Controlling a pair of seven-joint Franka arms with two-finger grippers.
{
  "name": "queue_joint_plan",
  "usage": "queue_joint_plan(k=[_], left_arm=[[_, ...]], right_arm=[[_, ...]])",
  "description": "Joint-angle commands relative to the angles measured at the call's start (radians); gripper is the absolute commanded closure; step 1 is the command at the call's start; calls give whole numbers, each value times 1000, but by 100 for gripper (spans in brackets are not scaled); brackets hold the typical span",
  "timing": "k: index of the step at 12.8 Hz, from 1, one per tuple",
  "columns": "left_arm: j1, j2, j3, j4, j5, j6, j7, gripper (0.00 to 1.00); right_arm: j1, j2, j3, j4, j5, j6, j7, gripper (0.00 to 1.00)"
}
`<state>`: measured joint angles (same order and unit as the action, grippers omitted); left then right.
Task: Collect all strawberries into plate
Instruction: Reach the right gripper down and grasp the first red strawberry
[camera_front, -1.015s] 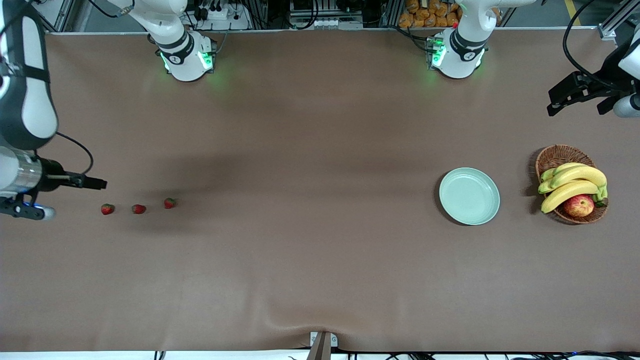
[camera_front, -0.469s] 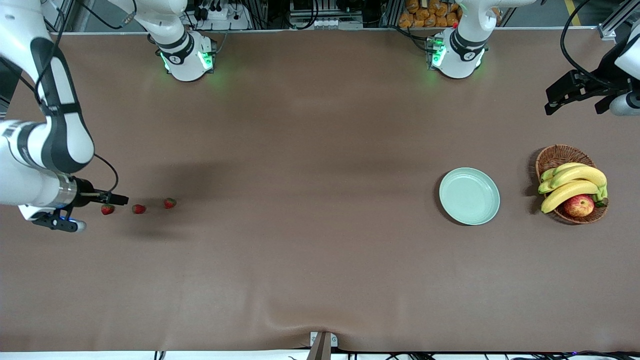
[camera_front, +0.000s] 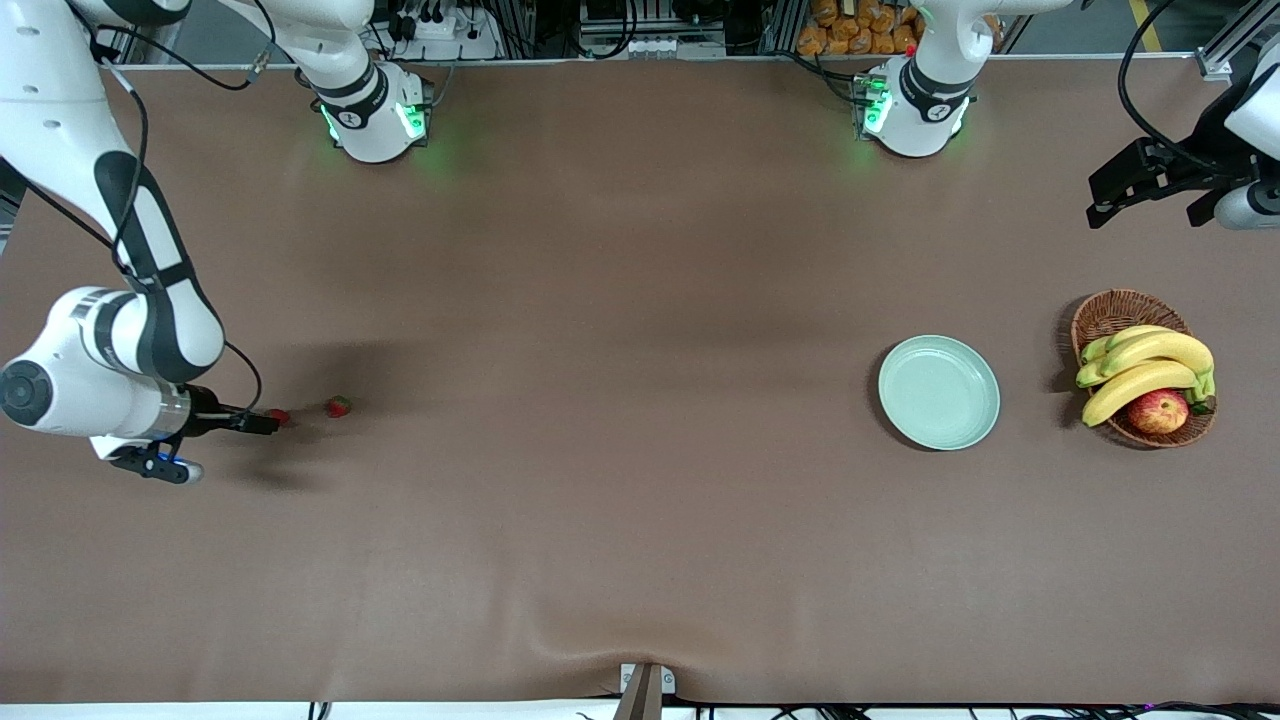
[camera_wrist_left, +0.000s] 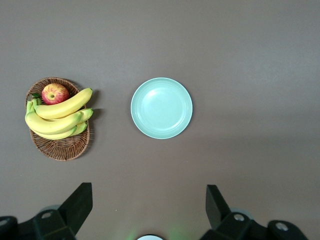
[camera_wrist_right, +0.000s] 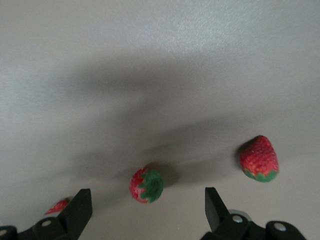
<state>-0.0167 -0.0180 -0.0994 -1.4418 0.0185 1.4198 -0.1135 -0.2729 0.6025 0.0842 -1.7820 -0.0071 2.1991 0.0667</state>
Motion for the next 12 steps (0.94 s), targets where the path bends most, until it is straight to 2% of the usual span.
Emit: queue_joint_plan(k=[1,8,9,12], left_arm=[[12,-28,-14,-3,-2,-18,20,0],[14,-26,-14,-3,0,-18,20,0],[14,-25,-14,-2,0,-18,18,0],[14,-23,-14,-2,0,-16,20,0]], right_arm=[[-17,-4,20,-43,-14,42,16,0],[-11,-7,20,-100,-14,100,33,0],[-11,-9,20,-102,-14,102,33,5],[-11,-9,22,-100,-13,99,35,58]])
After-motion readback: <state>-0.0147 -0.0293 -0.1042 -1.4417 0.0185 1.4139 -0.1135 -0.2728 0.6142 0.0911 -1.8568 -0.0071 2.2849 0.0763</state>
